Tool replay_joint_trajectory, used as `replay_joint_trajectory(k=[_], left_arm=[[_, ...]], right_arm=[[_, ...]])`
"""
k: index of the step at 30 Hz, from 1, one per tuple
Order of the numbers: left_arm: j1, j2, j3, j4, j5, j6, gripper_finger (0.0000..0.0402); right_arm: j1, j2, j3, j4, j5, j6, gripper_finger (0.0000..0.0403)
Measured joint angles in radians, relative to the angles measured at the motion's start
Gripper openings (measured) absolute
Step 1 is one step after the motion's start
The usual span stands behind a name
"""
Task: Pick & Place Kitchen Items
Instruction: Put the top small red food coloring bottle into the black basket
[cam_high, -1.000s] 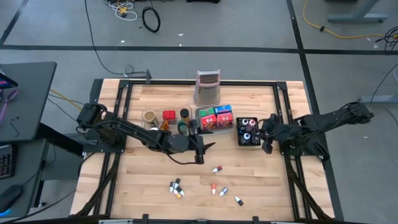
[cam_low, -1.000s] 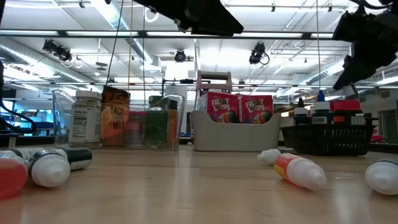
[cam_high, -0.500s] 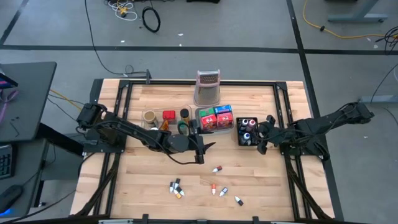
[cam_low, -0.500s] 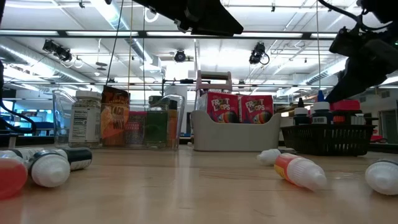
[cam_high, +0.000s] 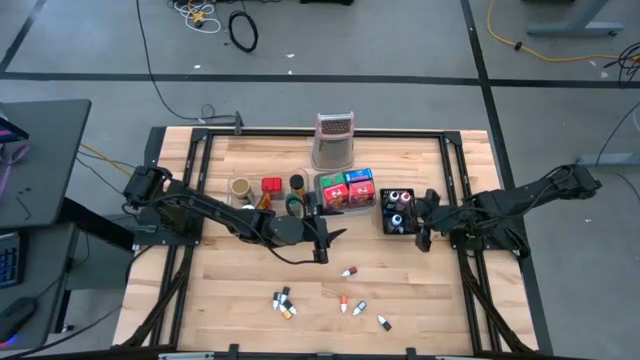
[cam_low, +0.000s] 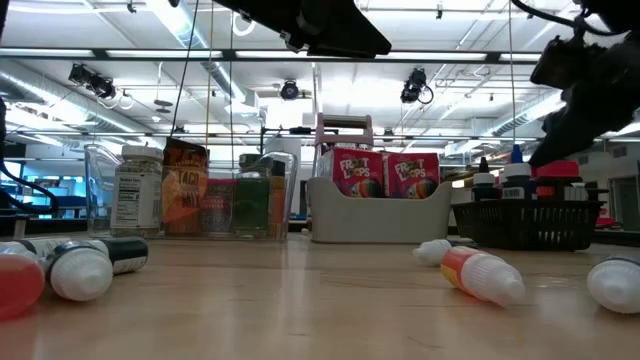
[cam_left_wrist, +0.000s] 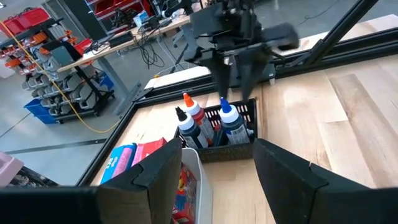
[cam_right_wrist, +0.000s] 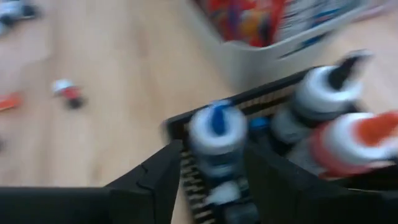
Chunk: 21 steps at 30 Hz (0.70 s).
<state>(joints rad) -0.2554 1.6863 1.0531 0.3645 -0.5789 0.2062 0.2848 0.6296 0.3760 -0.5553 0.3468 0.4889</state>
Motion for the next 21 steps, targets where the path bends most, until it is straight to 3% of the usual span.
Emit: replay_joint_trajectory(k=[11, 21], left_arm=[[0.0, 0.0, 0.0, 0.0, 0.0, 0.0, 0.021], [0.0, 0.0, 0.0, 0.0, 0.0, 0.0, 0.021]], right_arm=[[0.0, -0.001, 0.031, 0.064, -0.221, 0.001, 0.0174], [0.0, -0.001, 0.032, 0.656, -0.264, -0.382, 0.0171]])
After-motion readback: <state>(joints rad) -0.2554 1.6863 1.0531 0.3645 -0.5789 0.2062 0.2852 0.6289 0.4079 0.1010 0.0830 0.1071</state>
